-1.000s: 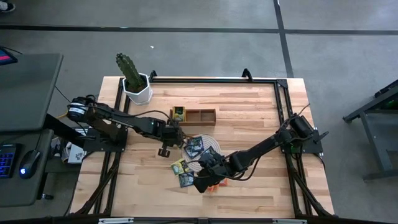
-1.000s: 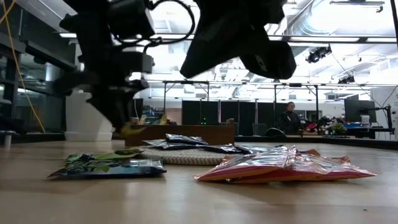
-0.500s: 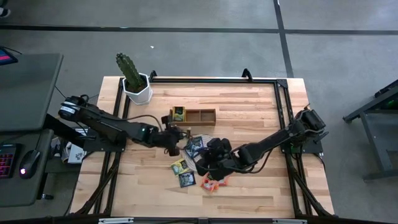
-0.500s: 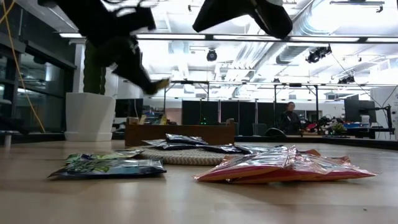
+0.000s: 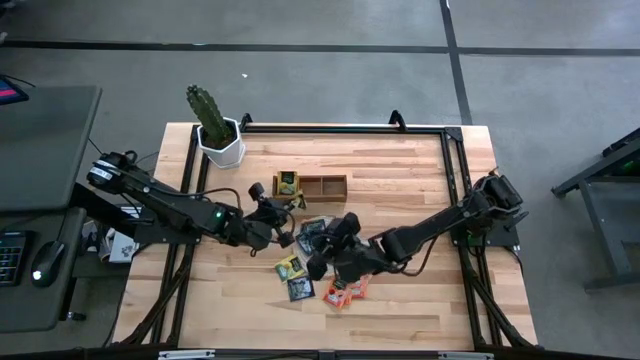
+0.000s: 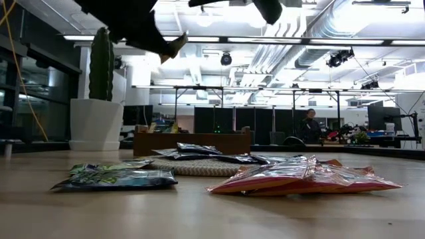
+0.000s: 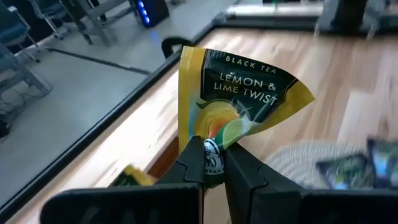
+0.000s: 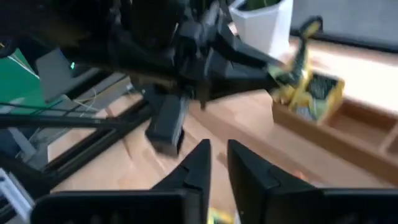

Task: Pick & Place Tea
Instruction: Put the yellow tea bag into the left section of the wooden organizer

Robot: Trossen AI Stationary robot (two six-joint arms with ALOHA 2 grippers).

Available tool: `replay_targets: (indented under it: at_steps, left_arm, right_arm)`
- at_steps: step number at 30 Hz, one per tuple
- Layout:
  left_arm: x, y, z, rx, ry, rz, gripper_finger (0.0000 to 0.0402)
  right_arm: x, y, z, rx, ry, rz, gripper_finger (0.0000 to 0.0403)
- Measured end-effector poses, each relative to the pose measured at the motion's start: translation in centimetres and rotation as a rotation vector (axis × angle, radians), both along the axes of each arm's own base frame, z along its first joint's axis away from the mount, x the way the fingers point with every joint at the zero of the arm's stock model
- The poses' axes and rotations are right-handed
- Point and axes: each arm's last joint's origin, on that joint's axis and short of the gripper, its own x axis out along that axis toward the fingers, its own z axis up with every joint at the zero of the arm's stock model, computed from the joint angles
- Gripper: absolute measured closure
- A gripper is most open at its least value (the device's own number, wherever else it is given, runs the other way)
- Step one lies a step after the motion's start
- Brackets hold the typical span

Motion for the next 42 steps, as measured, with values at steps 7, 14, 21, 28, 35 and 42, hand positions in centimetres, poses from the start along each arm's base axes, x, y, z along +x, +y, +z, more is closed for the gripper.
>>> replay_targets:
  at_steps: [7,14,21,28,35,42]
  left_arm:
    - [0.2,0.0,0.3,0.013,-0.023,0.005,0.0385]
    - [0.2,0.0,0.3,0.015,-0.025,0.008,0.0385]
    - [0.2,0.0,0.4,0.031,-0.023,-0.001,0.0385]
    - [0.4,-0.1,0.6,0.051,-0.026,-0.017,0.0385]
    - [0.4,-0.1,0.6,0.076,-0.003,-0.037,0.0385]
    - [0.4,-0.1,0.6,0.092,0.011,-0.048,0.0385]
  right_arm:
    - [1.0,-1.4,0.8,-0.054,-0.035,0.027,0.0256]
    - [1.5,-3.1,0.7,-0.007,-0.055,-0.037,0.0219]
    - [1.9,-4.7,0.7,0.006,-0.062,-0.08,0.0227]
    - [2.4,-6.0,0.7,0.042,-0.057,-0.056,0.025]
    - [2.5,-6.4,0.6,0.046,-0.042,-0.021,0.0287]
    - [2.5,-6.5,0.6,0.027,-0.04,-0.042,0.0343]
